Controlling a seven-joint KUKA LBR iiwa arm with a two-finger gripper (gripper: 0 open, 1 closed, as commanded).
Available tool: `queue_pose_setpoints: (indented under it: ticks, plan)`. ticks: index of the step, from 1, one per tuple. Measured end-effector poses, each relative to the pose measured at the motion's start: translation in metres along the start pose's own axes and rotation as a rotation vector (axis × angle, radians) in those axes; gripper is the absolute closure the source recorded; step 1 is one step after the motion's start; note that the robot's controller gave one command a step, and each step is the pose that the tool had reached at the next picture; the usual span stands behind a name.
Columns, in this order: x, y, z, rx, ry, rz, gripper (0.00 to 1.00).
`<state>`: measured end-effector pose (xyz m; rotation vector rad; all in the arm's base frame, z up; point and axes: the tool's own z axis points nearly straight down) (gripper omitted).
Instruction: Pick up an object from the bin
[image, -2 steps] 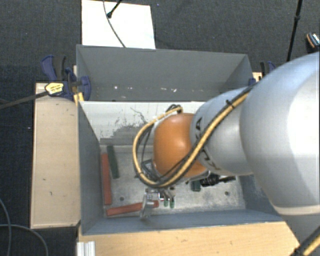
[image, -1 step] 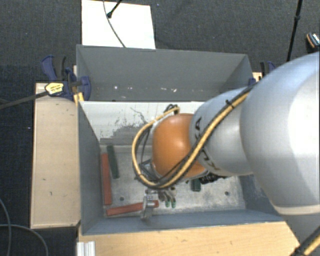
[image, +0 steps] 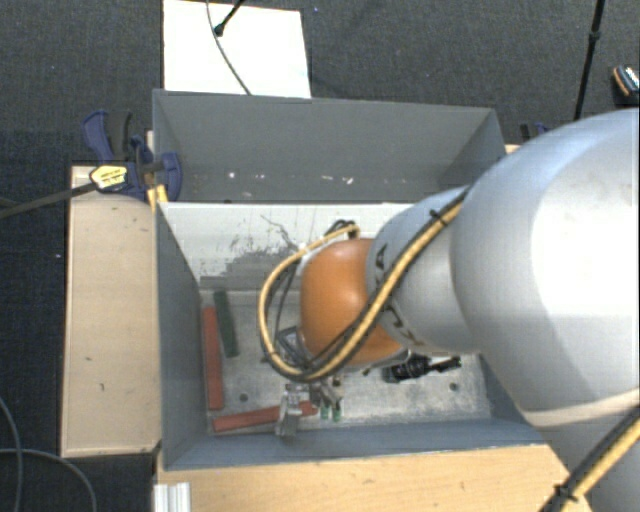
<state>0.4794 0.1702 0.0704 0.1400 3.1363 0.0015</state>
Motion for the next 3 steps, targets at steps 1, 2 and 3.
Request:
queue_pose_setpoints:
  ticks: [1, 2, 3]
  plan:
    - [-0.001, 0.0, -0.001, -0.001, -0.002, 0.003, 0.0]
    - [0.0, 0.0, 0.0, -0.001, 0.0, 0.004, 1.0]
    - [-0.003, 0.001, -0.126, -0.003, -0.006, 0.002, 1.0]
